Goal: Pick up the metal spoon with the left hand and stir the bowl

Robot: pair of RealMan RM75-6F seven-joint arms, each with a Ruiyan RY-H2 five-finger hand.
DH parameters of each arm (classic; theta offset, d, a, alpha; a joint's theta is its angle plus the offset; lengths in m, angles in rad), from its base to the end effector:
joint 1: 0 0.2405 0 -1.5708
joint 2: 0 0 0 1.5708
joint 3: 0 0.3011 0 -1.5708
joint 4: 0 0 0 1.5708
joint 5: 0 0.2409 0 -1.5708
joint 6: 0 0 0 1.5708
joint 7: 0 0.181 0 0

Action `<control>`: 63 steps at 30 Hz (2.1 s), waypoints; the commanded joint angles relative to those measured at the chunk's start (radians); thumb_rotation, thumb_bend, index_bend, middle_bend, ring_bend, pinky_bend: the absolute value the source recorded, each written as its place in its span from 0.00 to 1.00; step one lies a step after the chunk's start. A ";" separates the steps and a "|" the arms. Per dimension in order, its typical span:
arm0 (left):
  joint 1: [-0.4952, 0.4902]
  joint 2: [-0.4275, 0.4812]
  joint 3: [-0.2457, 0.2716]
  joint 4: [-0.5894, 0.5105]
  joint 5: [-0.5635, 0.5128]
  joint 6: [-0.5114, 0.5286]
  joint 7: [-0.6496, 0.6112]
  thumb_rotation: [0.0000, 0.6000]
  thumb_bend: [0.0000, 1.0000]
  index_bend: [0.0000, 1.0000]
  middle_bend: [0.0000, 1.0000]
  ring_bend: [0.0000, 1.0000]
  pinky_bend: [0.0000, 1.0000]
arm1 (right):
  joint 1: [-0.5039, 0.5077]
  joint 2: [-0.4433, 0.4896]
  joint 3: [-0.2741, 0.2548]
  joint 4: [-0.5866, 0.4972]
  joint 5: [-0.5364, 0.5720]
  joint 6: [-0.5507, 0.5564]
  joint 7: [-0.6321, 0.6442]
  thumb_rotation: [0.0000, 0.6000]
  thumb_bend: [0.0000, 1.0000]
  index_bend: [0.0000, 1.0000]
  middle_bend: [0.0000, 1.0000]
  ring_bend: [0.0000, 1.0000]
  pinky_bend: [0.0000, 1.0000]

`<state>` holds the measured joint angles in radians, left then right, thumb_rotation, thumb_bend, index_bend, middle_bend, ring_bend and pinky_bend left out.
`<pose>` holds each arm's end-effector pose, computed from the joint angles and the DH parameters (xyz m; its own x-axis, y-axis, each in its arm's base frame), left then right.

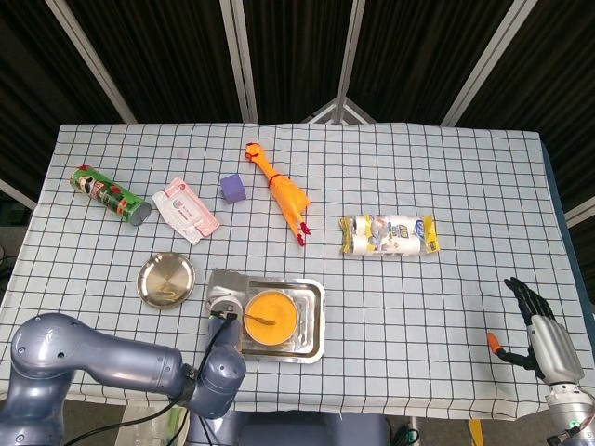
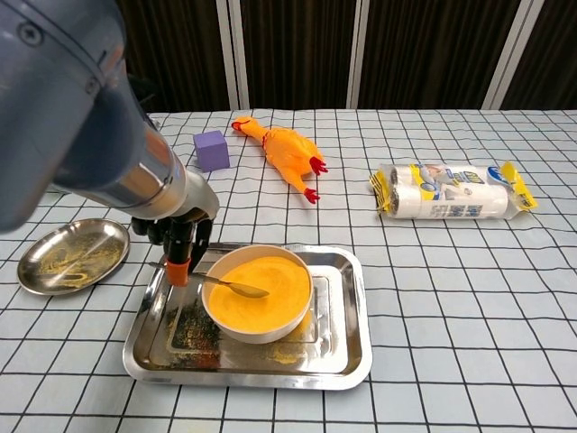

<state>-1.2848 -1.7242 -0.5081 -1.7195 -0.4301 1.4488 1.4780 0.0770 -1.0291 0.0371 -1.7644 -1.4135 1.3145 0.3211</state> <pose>-0.0360 0.3805 -0.1056 0.6006 0.6977 0.3906 0.6583 -0.1542 -0.7368 -0.3630 -0.2120 0.1412 0.0001 -0.1575 0.9875 -0.9908 0.1340 0.0215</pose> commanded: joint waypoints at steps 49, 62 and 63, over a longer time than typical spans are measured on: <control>-0.140 -0.004 -0.018 0.005 -0.088 0.187 0.273 1.00 0.88 0.78 1.00 0.93 0.95 | 0.001 0.009 0.000 -0.013 0.003 -0.008 0.022 1.00 0.40 0.00 0.00 0.00 0.00; -0.167 -0.104 -0.042 0.116 -0.079 0.184 0.326 1.00 0.88 0.79 1.00 0.94 0.95 | 0.000 0.015 -0.001 -0.014 -0.002 -0.008 0.044 1.00 0.40 0.00 0.00 0.00 0.00; -0.169 -0.111 -0.044 0.124 -0.077 0.184 0.331 1.00 0.88 0.79 1.00 0.94 0.95 | 0.001 0.015 -0.001 -0.014 -0.002 -0.008 0.045 1.00 0.40 0.00 0.00 0.00 0.00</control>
<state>-1.4498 -1.8260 -0.5474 -1.6053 -0.5095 1.6343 1.8014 0.0775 -1.0139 0.0365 -1.7780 -1.4155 1.3063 0.3663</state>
